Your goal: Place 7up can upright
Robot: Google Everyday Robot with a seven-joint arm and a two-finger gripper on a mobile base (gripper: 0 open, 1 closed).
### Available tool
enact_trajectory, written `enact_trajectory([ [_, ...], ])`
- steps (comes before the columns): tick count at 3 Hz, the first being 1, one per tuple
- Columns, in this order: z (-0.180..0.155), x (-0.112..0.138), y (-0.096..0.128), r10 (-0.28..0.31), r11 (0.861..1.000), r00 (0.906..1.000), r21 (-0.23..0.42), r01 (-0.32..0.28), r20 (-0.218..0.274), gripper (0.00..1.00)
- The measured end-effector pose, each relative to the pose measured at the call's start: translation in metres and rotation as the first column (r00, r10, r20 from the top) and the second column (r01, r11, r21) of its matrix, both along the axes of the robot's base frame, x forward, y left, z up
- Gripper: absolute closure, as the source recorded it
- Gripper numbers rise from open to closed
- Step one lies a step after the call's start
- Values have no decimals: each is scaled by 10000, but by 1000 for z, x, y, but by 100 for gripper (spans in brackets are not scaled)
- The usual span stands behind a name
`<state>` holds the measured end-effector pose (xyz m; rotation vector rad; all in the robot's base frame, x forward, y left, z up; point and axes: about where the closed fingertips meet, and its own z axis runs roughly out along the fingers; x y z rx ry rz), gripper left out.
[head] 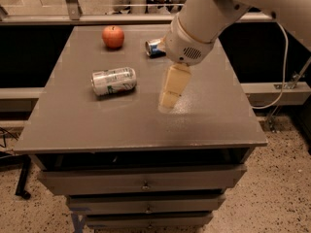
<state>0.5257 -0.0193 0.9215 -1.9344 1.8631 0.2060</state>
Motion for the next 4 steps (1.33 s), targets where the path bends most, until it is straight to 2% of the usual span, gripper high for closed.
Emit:
enact_trajectory([
  [1,-10,21,17,52,9992,10000,398,-51,-14,0],
  [3,-33,86,69,282,9923,9996,1208,-272,-64,0],
  [4,-43,100,95,581,9933,9983,1004,-577,-11,0],
])
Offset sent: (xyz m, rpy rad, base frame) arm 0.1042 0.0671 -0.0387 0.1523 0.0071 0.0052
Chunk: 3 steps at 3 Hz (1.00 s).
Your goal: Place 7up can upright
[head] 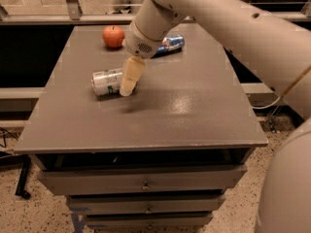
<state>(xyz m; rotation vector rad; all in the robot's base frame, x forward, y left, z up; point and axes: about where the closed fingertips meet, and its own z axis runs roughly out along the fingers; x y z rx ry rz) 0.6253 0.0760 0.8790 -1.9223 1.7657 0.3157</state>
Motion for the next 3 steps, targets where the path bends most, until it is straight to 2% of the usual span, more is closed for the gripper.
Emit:
enact_trajectory([
  [1,-14,7,19,238,9971,9996,-732,-228,136,0],
  [2,-27,10,30,470,9858,9984,-1625,-412,324,0],
  [3,-34,15,27,538,9704,9973,-2380,-406,492,18],
])
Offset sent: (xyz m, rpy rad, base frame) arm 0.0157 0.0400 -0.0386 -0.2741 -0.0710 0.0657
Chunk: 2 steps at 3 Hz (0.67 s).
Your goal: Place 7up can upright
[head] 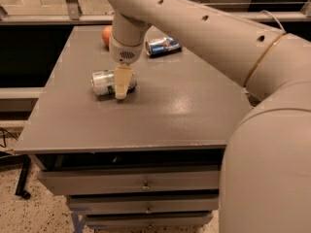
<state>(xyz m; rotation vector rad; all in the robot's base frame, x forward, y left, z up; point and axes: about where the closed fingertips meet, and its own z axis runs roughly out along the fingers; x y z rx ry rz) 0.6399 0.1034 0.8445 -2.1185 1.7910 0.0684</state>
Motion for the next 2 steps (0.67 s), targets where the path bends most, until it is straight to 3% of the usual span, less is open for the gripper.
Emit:
enact_trajectory([
  [2,8,11,-20,29,9965,9991,-834,7,433,64],
])
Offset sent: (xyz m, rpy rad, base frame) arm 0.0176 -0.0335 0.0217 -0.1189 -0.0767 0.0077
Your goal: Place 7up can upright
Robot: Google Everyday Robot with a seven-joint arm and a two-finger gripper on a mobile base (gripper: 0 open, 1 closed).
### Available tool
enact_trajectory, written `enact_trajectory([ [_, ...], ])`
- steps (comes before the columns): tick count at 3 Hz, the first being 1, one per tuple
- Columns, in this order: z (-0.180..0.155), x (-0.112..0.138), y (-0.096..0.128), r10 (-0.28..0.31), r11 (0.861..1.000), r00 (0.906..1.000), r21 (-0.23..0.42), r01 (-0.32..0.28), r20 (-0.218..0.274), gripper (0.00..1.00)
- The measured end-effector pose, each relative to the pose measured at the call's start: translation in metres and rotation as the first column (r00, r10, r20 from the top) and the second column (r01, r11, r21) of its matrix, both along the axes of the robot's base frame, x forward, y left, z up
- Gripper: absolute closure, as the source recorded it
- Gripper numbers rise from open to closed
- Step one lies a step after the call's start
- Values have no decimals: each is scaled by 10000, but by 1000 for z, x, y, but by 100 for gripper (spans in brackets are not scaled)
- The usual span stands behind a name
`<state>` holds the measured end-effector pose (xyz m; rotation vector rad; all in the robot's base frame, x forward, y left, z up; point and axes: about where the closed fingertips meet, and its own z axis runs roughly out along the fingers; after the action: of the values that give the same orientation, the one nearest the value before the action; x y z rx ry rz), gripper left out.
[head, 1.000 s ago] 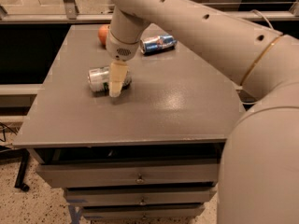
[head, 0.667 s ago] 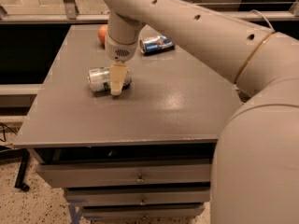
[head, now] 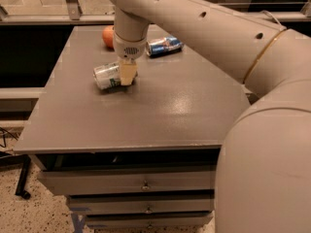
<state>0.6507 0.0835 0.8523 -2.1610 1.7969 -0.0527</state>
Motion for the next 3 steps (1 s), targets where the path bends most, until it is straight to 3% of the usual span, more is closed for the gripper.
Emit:
enact_trajectory([
  [1,18,4,-15,236,9996,9994,-149,-232,256,87],
  [2,39,12,-37,407,9989,9978,-247,-395,516,100],
  [3,42,14,-37,455,9987,9973,-241,-441,572,100],
])
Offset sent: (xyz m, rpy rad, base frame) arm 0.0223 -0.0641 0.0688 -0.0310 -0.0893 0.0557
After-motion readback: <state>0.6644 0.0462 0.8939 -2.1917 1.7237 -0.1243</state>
